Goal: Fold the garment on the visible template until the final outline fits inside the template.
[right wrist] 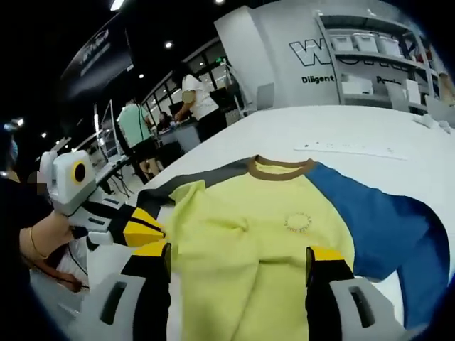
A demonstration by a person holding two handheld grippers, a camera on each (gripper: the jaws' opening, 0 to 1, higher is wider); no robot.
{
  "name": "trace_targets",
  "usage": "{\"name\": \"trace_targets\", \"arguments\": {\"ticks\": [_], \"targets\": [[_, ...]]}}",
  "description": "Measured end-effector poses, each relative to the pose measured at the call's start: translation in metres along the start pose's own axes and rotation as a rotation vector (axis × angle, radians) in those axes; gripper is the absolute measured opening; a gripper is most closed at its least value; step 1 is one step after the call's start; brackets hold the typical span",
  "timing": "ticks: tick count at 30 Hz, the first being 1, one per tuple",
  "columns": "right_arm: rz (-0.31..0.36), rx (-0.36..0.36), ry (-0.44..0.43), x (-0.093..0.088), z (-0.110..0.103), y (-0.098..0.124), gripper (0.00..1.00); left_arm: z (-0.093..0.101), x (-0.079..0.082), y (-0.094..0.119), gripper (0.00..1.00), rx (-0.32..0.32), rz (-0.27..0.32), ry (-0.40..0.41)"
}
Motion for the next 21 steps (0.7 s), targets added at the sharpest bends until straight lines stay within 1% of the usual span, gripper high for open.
{"name": "trace_targets", "arguments": {"ticks": [4,12,16,19,21], "targets": [[-0.021,-0.010,0.000,-0.009,-0.004,0.014,0.79,0.002,0.001,0.009,0.00,0.007,0.005,-0.008],[-0.052,-0.022,0.001,-0.030,-0.009,0.043,0.75,0.002,0.001,0.030,0.00,0.037,0.011,-0.018],[-0.086,-0.032,0.013,-0.047,-0.011,0.058,0.74,0.001,0.000,0.041,0.00,0.053,0.020,-0.009],[-0.106,-0.040,0.015,-0.059,-0.012,0.068,0.72,0.002,-0.004,0.050,0.00,0.059,0.006,-0.012],[-0.113,-0.049,0.019,-0.064,-0.012,0.074,0.72,0.002,-0.007,0.055,0.00,0.066,0.002,-0.013]]}}
Point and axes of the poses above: the point that each gripper's makers call its tool centre point, and the gripper's own axes: y roughly backward along the fingers, z roughly to its right, x roughly out of its top, the point moved 3 cm from there along y, roughly backward along the fingers, and after that the axes turned 11 degrees about -x, right-handed, at the moved point
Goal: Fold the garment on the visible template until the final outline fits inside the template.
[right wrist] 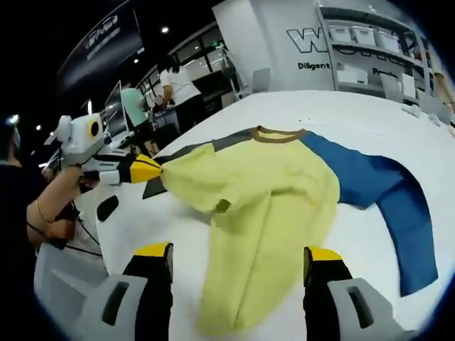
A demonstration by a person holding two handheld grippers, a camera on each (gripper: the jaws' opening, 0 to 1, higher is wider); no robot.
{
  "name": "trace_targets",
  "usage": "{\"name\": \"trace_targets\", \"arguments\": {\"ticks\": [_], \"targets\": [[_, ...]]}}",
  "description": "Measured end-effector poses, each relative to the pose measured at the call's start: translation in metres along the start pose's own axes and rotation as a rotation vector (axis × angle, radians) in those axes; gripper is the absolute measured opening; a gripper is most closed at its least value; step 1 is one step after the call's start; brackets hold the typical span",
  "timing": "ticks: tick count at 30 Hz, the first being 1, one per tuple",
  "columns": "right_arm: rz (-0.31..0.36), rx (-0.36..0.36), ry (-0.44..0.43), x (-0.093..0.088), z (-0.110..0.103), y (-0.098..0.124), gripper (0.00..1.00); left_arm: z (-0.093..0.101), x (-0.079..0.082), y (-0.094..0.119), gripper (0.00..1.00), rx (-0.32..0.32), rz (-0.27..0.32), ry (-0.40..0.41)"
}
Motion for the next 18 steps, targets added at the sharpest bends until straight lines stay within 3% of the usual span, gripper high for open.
{"name": "trace_targets", "arguments": {"ticks": [10,18], "targets": [[-0.044,-0.020,-0.027,-0.017,-0.004,0.018,0.69,0.001,-0.009,0.020,0.00,0.020,-0.011,0.005],[-0.127,-0.061,-0.026,-0.042,-0.009,0.023,0.62,0.003,-0.020,0.033,0.00,0.035,-0.028,-0.021]]}}
Point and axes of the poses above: the point that each gripper's makers call its tool centre point, and the gripper's own axes: y roughly backward along the fingers, z roughly to its right, x roughly out of its top, the point moved 3 cm from there along y, roughly backward along the fingers, and after that the axes turned 11 degrees about -x, right-handed, at the moved point
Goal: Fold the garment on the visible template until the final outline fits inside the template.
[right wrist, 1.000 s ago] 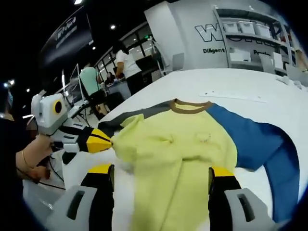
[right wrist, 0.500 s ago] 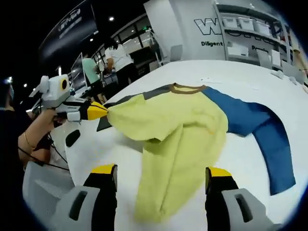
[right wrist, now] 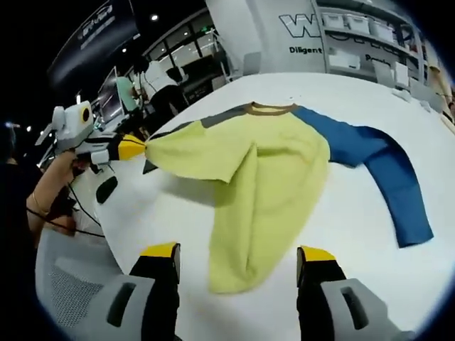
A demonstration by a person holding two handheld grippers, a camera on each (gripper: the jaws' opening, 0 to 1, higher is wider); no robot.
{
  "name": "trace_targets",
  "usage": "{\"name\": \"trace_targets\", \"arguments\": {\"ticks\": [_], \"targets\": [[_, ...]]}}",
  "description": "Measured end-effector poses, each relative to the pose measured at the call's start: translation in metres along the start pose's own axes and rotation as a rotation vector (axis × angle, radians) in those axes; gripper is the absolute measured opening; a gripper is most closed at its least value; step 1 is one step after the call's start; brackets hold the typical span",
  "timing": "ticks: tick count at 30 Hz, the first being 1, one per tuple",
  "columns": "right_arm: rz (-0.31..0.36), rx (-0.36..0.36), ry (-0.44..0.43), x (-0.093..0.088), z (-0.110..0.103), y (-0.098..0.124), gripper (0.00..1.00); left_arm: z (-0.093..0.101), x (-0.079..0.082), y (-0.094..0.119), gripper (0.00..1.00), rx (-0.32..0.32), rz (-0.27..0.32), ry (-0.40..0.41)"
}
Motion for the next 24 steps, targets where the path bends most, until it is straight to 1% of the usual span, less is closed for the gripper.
{"name": "trace_targets", "arguments": {"ticks": [3,8,9,11,13,15,19,24], "targets": [[-0.026,-0.020,0.002,-0.009,-0.003,0.000,0.60,-0.002,-0.005,0.005,0.00,0.011,-0.006,0.005],[-0.062,-0.053,-0.025,-0.020,-0.004,0.000,0.52,-0.004,-0.012,0.013,0.00,0.026,-0.006,0.017],[-0.074,-0.068,-0.039,-0.023,-0.004,0.001,0.50,-0.005,-0.013,0.014,0.00,0.029,-0.006,0.019],[-0.077,-0.075,-0.056,-0.024,-0.004,0.001,0.46,-0.007,-0.015,0.017,0.00,0.033,-0.007,0.025],[-0.086,-0.089,-0.093,-0.027,-0.002,0.001,0.41,-0.008,-0.017,0.020,0.00,0.036,-0.010,0.028],[-0.102,-0.106,-0.105,-0.030,0.000,0.002,0.36,-0.007,-0.018,0.021,0.00,0.036,-0.015,0.030],[-0.113,-0.141,-0.136,-0.034,0.004,0.004,0.22,-0.005,-0.023,0.025,0.00,0.037,-0.033,0.029],[-0.142,-0.176,-0.126,-0.041,0.009,0.004,0.11,-0.002,-0.025,0.029,0.00,0.036,-0.046,0.030]]}}
Point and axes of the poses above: the point that each gripper's makers call its tool centre point, and the gripper's own axes: y roughly backward along the fingers, z roughly to its right, x roughly out of its top, the point moved 3 cm from there along y, roughly backward along the fingers, and after that the axes turned 11 degrees about -x, right-handed, at the moved point
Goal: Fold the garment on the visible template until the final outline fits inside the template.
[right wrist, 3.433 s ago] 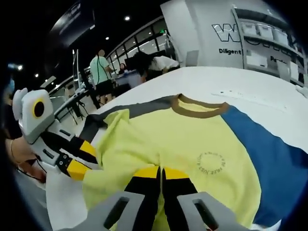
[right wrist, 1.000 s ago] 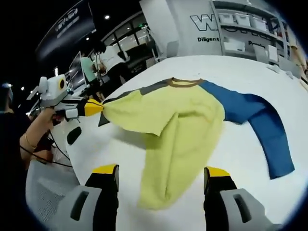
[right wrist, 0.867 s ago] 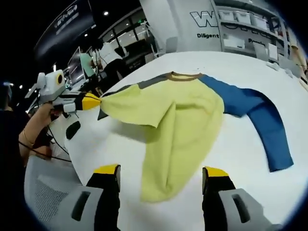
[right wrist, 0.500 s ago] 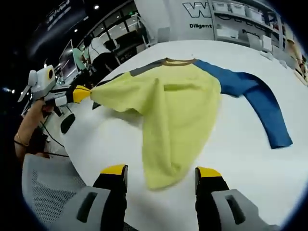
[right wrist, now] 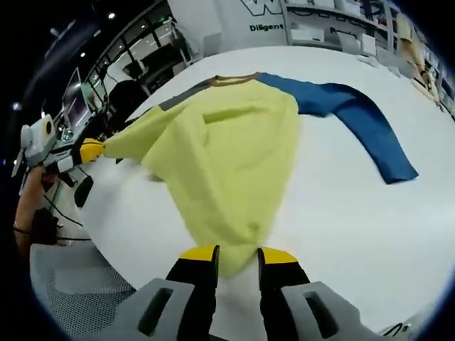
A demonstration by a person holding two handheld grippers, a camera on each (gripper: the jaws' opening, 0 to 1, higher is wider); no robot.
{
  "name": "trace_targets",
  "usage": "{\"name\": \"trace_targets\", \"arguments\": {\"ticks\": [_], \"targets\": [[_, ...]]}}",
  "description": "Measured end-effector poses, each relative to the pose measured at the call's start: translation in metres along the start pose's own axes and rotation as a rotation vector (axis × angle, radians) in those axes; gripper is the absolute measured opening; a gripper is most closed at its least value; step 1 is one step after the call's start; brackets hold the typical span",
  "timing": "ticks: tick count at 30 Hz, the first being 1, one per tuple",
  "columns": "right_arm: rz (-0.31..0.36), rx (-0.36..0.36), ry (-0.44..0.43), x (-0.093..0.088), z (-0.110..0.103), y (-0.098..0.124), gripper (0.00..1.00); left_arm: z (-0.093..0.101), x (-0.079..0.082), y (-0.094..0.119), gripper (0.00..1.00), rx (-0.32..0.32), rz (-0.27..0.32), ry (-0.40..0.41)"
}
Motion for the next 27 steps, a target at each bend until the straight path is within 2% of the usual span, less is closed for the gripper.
{"name": "trace_targets", "arguments": {"ticks": [5,11,18,24,27], "targets": [[0.006,-0.068,0.053,-0.002,0.008,-0.002,0.00,0.002,-0.003,0.005,0.00,-0.001,-0.008,0.007],[-0.007,-0.050,0.027,-0.004,0.011,0.001,0.00,0.005,-0.013,0.015,0.00,-0.002,-0.028,0.026],[-0.004,-0.051,0.025,-0.005,0.023,0.021,0.00,0.008,-0.023,0.032,0.00,-0.010,-0.058,0.040],[-0.012,-0.061,0.041,-0.002,0.032,0.029,0.00,0.014,-0.033,0.040,0.00,-0.043,-0.100,0.068],[-0.014,-0.053,0.063,0.002,0.036,0.034,0.00,0.022,-0.034,0.044,0.00,-0.088,-0.096,0.119]]}}
Point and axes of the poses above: the point that each gripper's makers call its tool centre point, and the gripper's own axes: y roughly backward along the fingers, z roughly to its right, x roughly out of its top, the point moved 3 cm from there along y, roughly backward along the fingers, and after that the axes turned 11 degrees about -x, right-handed, at the moved point
